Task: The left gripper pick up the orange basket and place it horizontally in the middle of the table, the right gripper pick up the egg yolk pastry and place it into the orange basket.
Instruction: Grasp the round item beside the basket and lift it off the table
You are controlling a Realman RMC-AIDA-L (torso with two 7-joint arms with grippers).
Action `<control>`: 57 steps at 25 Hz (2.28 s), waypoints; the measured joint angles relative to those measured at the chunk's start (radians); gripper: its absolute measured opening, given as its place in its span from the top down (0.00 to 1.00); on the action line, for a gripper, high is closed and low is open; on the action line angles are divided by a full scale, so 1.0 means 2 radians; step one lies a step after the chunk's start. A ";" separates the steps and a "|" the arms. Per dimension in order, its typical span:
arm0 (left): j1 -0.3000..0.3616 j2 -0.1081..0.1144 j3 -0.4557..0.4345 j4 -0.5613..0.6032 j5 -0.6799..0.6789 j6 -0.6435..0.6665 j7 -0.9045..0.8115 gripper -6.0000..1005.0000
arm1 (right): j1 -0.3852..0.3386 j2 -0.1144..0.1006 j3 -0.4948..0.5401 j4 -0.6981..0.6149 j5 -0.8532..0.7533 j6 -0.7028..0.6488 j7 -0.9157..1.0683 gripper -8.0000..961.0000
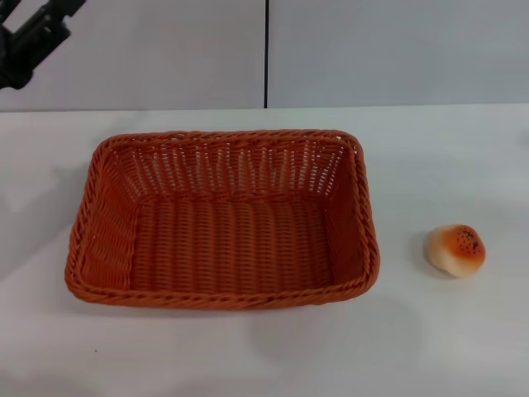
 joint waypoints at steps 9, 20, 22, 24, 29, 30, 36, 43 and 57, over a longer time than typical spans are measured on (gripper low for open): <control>-0.020 -0.001 0.010 -0.027 0.000 0.003 0.021 0.22 | 0.059 -0.016 -0.009 -0.196 -0.142 -0.019 0.180 0.89; -0.023 -0.001 0.031 -0.036 -0.001 0.002 0.033 0.22 | 0.174 -0.010 -0.154 -0.162 -0.366 -0.049 0.192 0.39; -0.023 -0.001 0.031 -0.038 -0.001 0.002 0.033 0.22 | 0.188 0.010 -0.168 -0.161 -0.405 -0.042 0.189 0.35; -0.023 -0.001 0.031 -0.040 0.000 0.001 0.033 0.22 | 0.195 0.025 -0.183 -0.161 -0.433 -0.032 0.186 0.31; -0.028 -0.001 0.032 -0.052 0.001 -0.001 0.034 0.22 | 0.200 0.046 -0.244 -0.138 -0.462 0.001 0.187 0.31; -0.029 -0.001 0.032 -0.054 0.001 -0.002 0.034 0.22 | 0.200 0.048 -0.257 -0.131 -0.463 0.010 0.190 0.31; -0.031 0.000 0.033 -0.054 0.002 -0.003 0.034 0.22 | 0.200 0.054 -0.291 -0.116 -0.478 0.028 0.193 0.31; -0.033 0.000 0.038 -0.055 0.002 -0.005 0.034 0.22 | 0.200 0.063 -0.308 -0.101 -0.526 0.028 0.194 0.31; -0.035 0.000 0.038 -0.066 0.002 -0.005 0.031 0.22 | 0.201 0.069 -0.317 -0.091 -0.578 0.030 0.204 0.31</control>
